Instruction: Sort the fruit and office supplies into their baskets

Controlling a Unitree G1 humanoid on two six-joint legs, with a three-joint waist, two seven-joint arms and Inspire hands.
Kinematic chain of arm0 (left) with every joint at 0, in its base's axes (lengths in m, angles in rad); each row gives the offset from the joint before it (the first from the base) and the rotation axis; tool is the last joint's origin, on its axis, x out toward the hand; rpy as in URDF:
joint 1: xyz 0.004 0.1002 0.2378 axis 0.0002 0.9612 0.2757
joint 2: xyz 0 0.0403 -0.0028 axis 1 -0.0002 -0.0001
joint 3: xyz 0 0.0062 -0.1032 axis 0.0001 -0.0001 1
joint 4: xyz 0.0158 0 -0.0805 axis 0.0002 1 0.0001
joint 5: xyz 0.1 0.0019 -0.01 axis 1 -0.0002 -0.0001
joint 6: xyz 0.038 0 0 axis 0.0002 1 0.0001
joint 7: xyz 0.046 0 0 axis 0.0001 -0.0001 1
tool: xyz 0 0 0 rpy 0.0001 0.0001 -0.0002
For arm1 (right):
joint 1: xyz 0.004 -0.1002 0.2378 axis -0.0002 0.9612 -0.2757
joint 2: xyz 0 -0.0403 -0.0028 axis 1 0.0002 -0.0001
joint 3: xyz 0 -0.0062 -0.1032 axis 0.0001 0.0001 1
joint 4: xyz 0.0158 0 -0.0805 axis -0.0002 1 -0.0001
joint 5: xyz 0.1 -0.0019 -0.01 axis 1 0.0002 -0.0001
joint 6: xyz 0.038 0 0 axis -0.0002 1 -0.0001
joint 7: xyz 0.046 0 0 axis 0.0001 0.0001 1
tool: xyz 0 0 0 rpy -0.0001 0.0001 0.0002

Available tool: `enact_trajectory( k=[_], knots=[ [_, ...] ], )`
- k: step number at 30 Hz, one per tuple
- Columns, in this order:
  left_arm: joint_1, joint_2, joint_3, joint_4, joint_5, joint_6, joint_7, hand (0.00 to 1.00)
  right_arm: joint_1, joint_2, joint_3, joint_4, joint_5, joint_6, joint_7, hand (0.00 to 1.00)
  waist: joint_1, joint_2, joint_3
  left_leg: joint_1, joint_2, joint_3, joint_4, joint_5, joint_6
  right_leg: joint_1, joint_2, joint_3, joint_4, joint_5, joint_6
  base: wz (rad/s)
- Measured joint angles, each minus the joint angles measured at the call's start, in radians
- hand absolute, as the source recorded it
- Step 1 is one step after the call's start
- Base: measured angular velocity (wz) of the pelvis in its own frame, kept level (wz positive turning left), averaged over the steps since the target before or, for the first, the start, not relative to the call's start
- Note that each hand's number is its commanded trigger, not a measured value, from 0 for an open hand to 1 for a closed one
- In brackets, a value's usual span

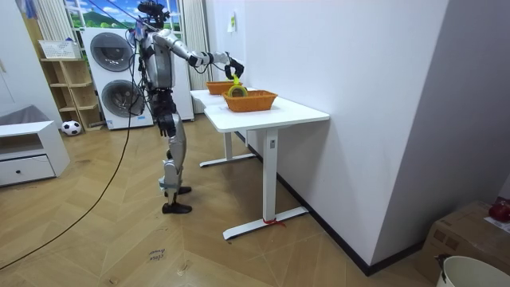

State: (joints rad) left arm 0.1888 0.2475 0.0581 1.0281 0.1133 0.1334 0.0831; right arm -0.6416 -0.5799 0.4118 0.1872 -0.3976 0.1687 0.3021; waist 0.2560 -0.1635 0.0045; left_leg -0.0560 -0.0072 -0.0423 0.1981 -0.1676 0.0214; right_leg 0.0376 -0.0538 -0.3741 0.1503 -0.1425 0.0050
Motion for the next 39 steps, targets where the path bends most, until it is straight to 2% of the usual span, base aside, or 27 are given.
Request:
enact_trajectory(
  k=[5, 11, 13, 18, 20, 27, 31, 34, 39],
  knots=[
    [0.004, -0.005, 0.008, -0.023, 0.007, -0.003, 0.000, 0.00, 0.000, 0.003, -0.007, -0.004, -0.002, 0.008, 0.000, 1.00, 0.000, 0.001, 0.0010, 0.009, -0.005, 0.000, -0.008, 0.002, 0.003, 0.006, -0.005, 0.001, 0.000, -0.002, 0.004, 0.00],
    [0.021, -0.005, 0.009, -0.072, 0.009, -0.001, 0.000, 0.00, -0.002, 0.048, -0.009, -0.060, -0.003, 0.027, -0.018, 1.00, 0.000, 0.002, 0.0021, 0.022, -0.006, -0.010, -0.015, 0.002, 0.004, 0.018, -0.007, -0.010, 0.001, -0.004, 0.007, 0.05],
    [0.024, -0.005, 0.007, -0.075, 0.009, -0.001, 0.000, 0.00, -0.003, 0.085, -0.009, -0.071, -0.009, 0.029, -0.033, 1.00, -0.001, 0.004, 0.0041, 0.032, -0.006, -0.018, -0.016, 0.002, 0.004, 0.031, -0.008, -0.011, 0.001, -0.007, 0.011, 0.10],
    [0.028, -0.007, 0.008, -0.076, 0.010, 0.000, 0.001, 0.00, -0.005, 0.105, -0.009, -0.080, -0.029, 0.031, -0.049, 1.00, 0.000, 0.006, 0.0065, 0.033, -0.012, -0.043, -0.017, 0.002, 0.004, 0.043, -0.013, -0.021, 0.002, -0.012, 0.017, 0.16],
    [0.031, -0.008, 0.008, -0.077, 0.010, 0.000, 0.001, 0.00, -0.008, 0.106, -0.009, -0.080, -0.049, 0.033, -0.050, 1.00, 0.008, 0.003, 0.0079, 0.033, -0.021, -0.049, -0.017, 0.002, 0.005, 0.045, -0.016, -0.020, 0.002, -0.018, 0.024, 0.12],
    [0.032, -0.035, 0.049, -0.079, 0.050, 0.012, 0.000, 0.00, -0.009, 0.122, -0.009, -0.076, -0.088, 0.052, -0.050, 1.00, 0.080, -0.003, 0.0130, 0.042, -0.023, -0.059, -0.017, 0.002, 0.005, 0.057, -0.016, -0.032, 0.001, -0.020, 0.025, 0.05],
    [0.033, -0.041, 0.058, -0.078, 0.096, 0.020, 0.000, 0.00, -0.011, 0.169, -0.009, -0.076, -0.118, 0.072, -0.050, 1.00, 0.092, -0.003, 0.0141, 0.046, -0.024, -0.074, -0.017, 0.002, 0.005, 0.067, -0.016, -0.044, 0.001, -0.020, 0.025, 0.10],
    [0.024, -0.042, 0.057, -0.059, 0.122, 0.022, 0.001, 0.00, -0.024, 0.182, -0.009, -0.074, -0.118, 0.072, -0.052, 1.00, 0.109, -0.003, 0.0146, 0.046, -0.025, -0.076, -0.018, 0.002, 0.005, 0.068, -0.016, -0.042, 0.001, -0.020, 0.026, 0.01],
    [0.028, -0.043, 0.057, -0.035, 0.135, 0.023, 0.001, 0.00, -0.049, 0.212, -0.008, -0.070, -0.119, 0.065, -0.092, 1.00, 0.110, -0.004, 0.0144, 0.042, -0.027, -0.089, -0.018, 0.002, 0.005, 0.074, -0.015, -0.043, 0.002, -0.020, 0.026, 0.08]
  ],
)
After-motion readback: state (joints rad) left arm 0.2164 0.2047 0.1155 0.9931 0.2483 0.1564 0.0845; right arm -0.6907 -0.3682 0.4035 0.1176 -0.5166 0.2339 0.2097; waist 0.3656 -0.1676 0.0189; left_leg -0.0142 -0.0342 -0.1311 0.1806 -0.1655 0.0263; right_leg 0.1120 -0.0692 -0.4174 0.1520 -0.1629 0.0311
